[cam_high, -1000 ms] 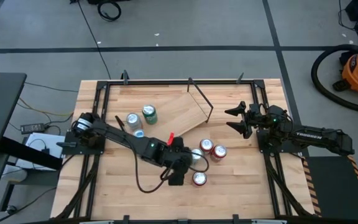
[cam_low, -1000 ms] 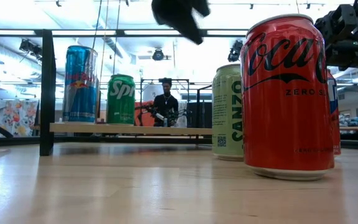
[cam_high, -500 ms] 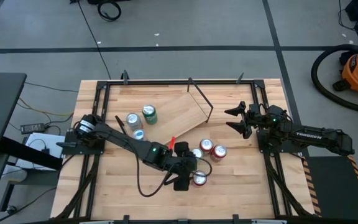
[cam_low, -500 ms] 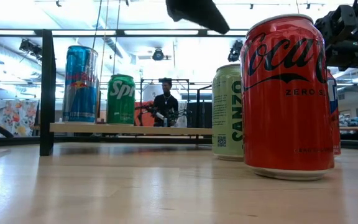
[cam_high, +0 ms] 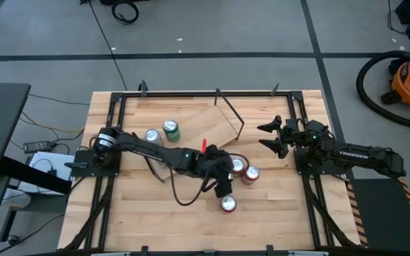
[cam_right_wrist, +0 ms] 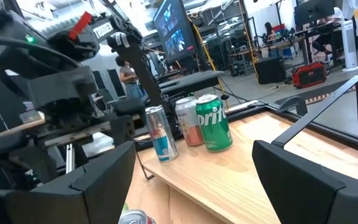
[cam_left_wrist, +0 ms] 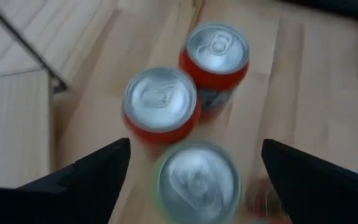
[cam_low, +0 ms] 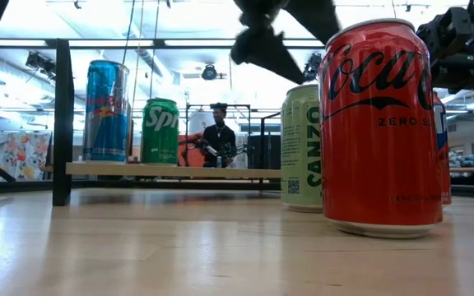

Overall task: Place canned beverage on shelf
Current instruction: Put the light green soda can on the shelf

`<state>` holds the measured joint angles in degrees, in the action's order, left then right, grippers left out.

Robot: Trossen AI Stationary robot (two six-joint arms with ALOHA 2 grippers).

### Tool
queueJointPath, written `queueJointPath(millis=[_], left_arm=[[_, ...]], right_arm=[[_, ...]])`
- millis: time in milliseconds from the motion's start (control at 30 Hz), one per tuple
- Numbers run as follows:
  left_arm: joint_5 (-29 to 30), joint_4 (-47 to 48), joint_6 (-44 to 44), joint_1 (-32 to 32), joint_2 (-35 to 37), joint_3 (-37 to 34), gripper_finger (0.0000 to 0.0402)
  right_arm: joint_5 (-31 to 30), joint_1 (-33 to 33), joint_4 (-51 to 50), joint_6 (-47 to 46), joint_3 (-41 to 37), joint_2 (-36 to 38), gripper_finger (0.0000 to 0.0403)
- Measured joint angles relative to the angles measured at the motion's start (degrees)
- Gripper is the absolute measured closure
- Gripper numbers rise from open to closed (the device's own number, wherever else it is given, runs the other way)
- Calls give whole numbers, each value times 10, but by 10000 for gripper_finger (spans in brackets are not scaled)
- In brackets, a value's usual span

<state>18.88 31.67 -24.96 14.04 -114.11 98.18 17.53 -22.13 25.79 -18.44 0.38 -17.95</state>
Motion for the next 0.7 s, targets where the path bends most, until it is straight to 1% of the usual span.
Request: queueJointPath(millis=[67,133,333,500,700], left_arm=[[13,8,5,3,-5,-1,26],[25,-6,4,4,-11,0,26],[40,0,1,3,-14,0,26],[54,-8,36,6,-22,1,26],[52,-7,41,10,-32,0,26]], right_arm=[[0,0,3,0,0,-2,69],[1,0,1,0,0,-4,69],[1,0,5,0,0,-9,69],[1,0,5,0,0,-9,69],[2,0,5,0,0,-9,69]])
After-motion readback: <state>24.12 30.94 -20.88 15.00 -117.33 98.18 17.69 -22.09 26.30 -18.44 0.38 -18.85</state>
